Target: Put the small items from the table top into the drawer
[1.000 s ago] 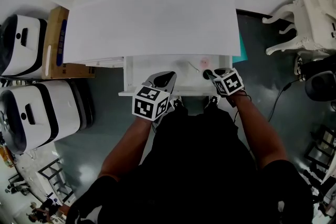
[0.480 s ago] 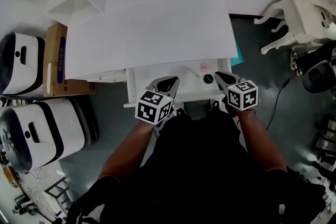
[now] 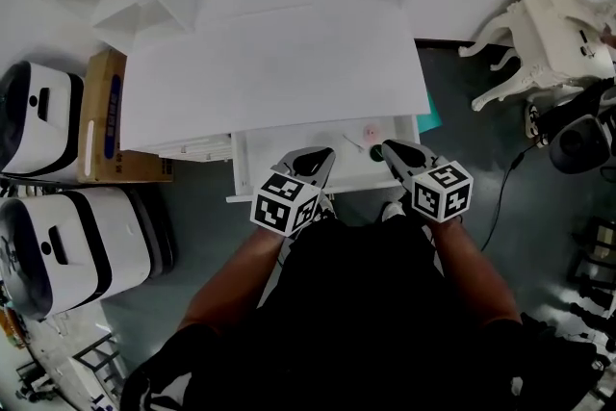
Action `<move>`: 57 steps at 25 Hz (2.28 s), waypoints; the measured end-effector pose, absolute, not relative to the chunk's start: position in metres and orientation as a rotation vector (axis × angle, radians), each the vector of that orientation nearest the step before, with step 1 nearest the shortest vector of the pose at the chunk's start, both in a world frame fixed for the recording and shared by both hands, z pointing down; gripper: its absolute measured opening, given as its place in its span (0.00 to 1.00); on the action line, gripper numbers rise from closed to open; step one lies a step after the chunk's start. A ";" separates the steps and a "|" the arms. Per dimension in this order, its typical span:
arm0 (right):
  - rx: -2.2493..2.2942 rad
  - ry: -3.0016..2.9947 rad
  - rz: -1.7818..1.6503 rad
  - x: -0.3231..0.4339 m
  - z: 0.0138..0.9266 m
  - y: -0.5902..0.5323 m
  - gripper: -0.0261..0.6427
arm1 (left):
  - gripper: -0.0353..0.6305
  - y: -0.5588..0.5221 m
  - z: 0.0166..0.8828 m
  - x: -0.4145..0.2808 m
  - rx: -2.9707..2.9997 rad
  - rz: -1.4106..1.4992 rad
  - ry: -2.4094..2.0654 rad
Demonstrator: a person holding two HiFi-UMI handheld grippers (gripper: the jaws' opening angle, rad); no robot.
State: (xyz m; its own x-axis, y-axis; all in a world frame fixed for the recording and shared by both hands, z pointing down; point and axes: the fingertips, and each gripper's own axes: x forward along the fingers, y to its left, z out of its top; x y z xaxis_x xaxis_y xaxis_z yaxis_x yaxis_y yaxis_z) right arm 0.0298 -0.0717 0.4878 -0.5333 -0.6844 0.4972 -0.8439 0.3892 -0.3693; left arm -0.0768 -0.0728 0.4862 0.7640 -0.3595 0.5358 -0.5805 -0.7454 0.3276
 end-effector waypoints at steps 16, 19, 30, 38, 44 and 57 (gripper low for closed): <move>1.189 -2.559 0.824 0.096 0.466 -0.038 0.08 | 0.07 -0.026 0.470 -0.005 2.415 0.575 -0.896; 1.160 -2.599 0.841 0.111 0.461 -0.025 0.08 | 0.07 -0.017 0.465 0.004 2.405 0.572 -0.957; 1.061 -2.598 0.814 0.168 0.472 0.026 0.08 | 0.07 0.039 0.463 0.048 2.319 0.507 -1.103; 0.972 -2.620 0.810 0.185 0.473 0.051 0.08 | 0.07 0.067 0.454 0.071 2.291 0.492 -1.161; 1.003 -2.599 0.854 0.176 0.477 0.053 0.08 | 0.07 0.074 0.452 0.050 2.272 0.501 -1.192; 1.101 -2.556 0.800 0.135 0.463 0.042 0.08 | 0.07 0.055 0.451 0.011 2.317 0.552 -1.096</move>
State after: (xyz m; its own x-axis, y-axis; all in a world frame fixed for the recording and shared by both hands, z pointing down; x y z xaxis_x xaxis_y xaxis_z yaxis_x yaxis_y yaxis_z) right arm 0.1350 0.0424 0.4626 -0.6851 -0.5940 0.4218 -0.7284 0.5649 -0.3877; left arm 0.0107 0.0546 0.4508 0.5908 -0.5857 0.5549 -0.7946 -0.5415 0.2745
